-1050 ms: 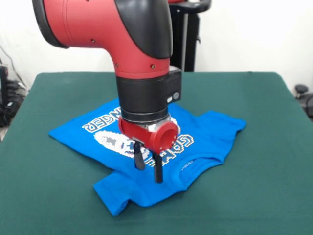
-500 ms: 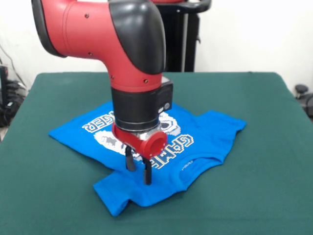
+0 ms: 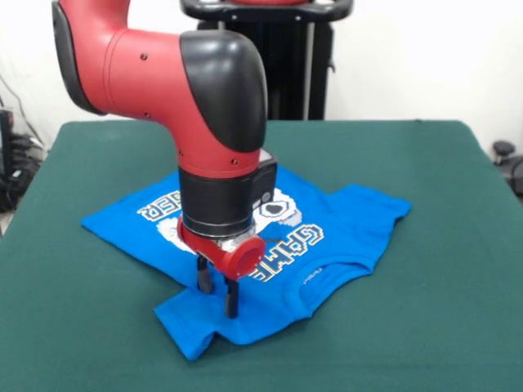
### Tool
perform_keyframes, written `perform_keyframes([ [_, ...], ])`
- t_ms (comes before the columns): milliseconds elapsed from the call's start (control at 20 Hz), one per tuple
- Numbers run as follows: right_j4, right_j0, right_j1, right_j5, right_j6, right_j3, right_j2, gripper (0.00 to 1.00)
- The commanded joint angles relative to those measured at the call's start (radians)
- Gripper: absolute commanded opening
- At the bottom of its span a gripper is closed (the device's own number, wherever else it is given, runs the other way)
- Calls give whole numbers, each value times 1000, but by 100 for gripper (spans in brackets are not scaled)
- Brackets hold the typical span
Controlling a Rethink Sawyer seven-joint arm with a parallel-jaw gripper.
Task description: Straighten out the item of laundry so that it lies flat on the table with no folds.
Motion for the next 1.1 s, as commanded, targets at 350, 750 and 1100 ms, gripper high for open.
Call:
perform_keyframes([
  [350, 1, 41, -18, 88, 60, -27, -12, 100],
  [750, -9, 17, 58, 52, 40, -100, -18, 100],
  [1100, 5, 61, 127, 45, 82, -176, -44, 100],
])
